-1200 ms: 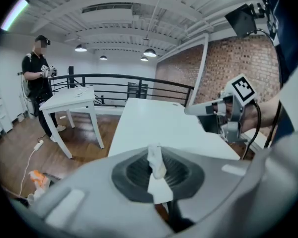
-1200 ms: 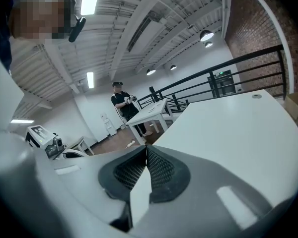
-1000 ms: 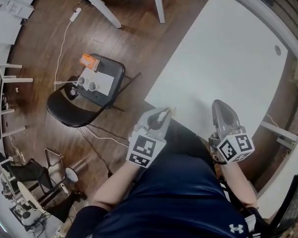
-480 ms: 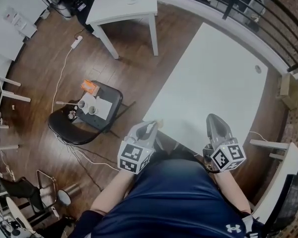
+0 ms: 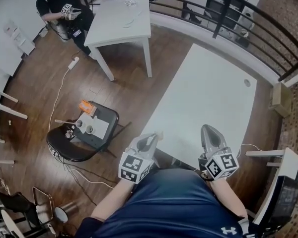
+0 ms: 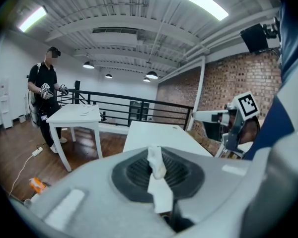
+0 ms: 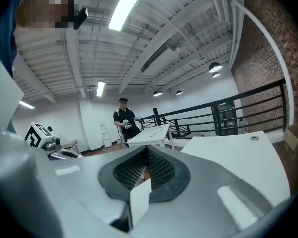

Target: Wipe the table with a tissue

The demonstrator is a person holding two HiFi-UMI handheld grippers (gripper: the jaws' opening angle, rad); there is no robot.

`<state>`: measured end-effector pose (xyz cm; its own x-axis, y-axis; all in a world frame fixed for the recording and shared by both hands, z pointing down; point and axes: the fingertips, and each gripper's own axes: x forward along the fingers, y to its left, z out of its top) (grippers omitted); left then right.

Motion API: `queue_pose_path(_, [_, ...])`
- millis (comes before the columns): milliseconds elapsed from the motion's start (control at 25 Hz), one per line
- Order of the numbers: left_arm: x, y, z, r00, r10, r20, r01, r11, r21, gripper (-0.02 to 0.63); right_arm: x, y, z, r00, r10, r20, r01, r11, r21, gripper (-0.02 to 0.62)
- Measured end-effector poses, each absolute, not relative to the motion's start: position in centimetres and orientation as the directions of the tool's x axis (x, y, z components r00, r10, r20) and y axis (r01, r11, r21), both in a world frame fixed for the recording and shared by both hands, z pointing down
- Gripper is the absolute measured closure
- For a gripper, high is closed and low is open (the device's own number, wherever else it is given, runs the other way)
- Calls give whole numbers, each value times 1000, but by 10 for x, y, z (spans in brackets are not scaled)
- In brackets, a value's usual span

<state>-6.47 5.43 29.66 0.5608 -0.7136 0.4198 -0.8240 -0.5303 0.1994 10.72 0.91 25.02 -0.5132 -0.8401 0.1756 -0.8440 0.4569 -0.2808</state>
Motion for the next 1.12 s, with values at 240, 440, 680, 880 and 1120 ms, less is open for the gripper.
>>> queue_pose_path(240, [-62,55,297,570,-703,426,-819,-531,218,588,104,9,248,-519,-836,179,-842,464,-274,584])
queue_pose_path(440, [-66,55,299,564,-705,431,-823,-522,223,588,103,9,251,-516,-835,189,-846,462,-268,584])
queue_pose_path(680, [-68,53,301,558,-707,434,-827,-517,221,588,104,7,250,-511,-840,183,-849,459,-264,584])
queue_pose_path(880, [-67,51,302,559,-704,438,-826,-516,225,588,106,6,252,-506,-842,185,-851,453,-267,584])
queue_pose_path(1120, [-65,50,301,557,-703,443,-828,-515,224,588,108,5,253,-510,-839,189,-849,455,-269,584])
